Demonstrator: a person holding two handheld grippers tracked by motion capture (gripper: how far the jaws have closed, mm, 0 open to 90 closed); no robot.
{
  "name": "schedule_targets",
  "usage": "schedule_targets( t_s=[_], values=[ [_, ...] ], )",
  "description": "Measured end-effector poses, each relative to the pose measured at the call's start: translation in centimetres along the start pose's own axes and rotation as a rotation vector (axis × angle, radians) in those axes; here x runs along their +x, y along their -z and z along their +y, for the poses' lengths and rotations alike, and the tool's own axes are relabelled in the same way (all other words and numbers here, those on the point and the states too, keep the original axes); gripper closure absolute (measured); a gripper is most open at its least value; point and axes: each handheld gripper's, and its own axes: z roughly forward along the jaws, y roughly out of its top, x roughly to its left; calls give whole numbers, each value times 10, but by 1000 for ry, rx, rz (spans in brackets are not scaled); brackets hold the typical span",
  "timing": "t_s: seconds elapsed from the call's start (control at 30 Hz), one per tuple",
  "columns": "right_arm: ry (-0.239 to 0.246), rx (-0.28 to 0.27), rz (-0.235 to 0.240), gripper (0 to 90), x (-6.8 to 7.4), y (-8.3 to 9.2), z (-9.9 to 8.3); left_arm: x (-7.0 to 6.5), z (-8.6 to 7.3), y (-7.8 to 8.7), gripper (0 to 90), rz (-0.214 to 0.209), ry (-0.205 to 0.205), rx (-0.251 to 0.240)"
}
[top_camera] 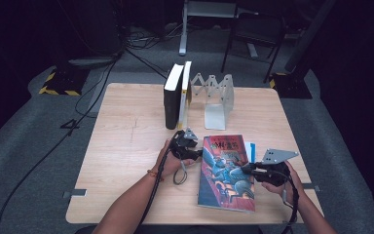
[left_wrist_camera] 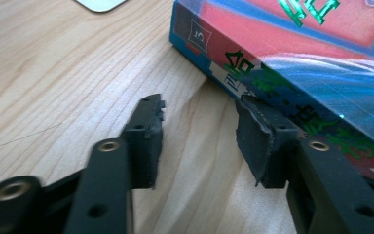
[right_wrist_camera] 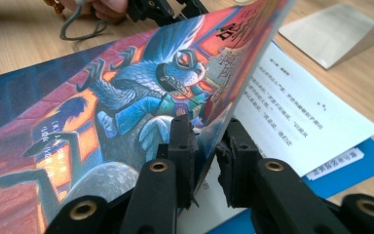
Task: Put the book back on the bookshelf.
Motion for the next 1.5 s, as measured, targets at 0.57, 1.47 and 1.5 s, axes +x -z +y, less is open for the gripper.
schedule_targets(
  t_s=[0.57,1.47,1.5],
  values=[
    [100,-190,-86,821,-5,22,18,4,52,56,894,-26,-72,-206],
    [176,-376,-206,865,0,44,28,-16,114,107,892,-5,-159,-359],
    [176,-376,-206,865,0,44,28,-16,114,107,892,-5,-159,-359]
  ],
)
